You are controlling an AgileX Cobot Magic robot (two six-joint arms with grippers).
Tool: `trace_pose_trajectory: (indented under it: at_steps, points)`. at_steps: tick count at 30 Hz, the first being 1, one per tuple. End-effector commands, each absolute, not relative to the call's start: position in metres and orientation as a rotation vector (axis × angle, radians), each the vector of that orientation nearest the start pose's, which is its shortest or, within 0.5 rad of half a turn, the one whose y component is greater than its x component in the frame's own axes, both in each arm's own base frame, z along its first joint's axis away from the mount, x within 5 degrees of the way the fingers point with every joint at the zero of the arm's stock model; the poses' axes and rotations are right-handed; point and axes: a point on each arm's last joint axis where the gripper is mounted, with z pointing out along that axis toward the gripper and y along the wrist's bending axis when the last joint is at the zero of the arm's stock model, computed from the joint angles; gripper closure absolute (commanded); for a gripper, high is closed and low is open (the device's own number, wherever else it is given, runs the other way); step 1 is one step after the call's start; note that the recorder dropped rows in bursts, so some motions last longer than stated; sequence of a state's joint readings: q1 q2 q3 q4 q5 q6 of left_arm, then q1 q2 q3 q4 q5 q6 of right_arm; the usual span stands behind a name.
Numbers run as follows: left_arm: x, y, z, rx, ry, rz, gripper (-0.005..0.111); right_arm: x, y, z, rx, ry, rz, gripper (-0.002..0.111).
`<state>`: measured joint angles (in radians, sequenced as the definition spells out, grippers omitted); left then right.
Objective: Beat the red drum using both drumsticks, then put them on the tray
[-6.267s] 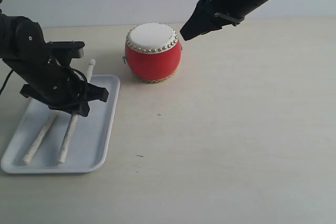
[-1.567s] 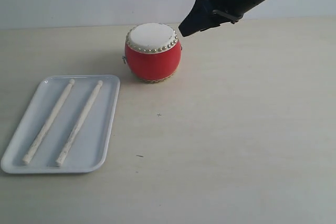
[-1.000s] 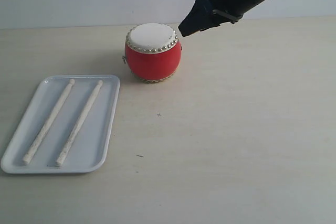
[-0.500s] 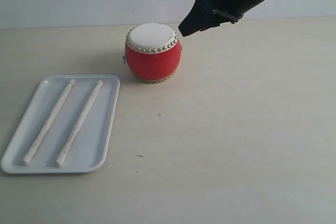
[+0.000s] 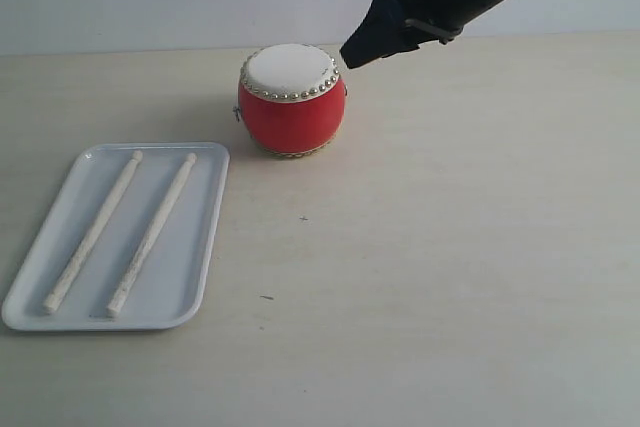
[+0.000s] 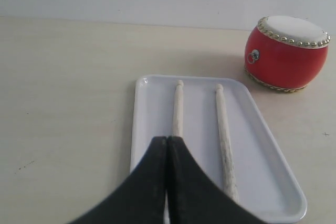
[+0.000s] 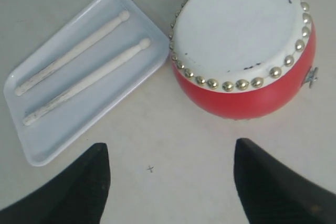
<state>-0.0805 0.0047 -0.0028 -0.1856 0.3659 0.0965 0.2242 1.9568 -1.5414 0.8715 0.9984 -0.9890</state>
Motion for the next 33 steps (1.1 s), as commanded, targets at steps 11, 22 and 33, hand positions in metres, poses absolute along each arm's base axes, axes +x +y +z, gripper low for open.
trace_pose_trajectory:
  at_steps: [11, 22, 33]
  points:
    - [0.052, -0.01, 0.181, 0.044, 1.841, -0.176, 0.106, 0.366, 0.088, 0.284, -0.36, 2.161, 0.148, 0.044]
    - [0.052, -0.01, 0.181, 0.044, 1.841, -0.176, 0.106, 0.185, 0.043, 0.355, -0.381, 1.773, 0.034, 0.044]
    - [0.052, -0.01, 0.181, 0.044, 1.841, -0.176, 0.106, 0.074, 0.019, 0.379, -0.29, 1.507, 0.083, 0.044]
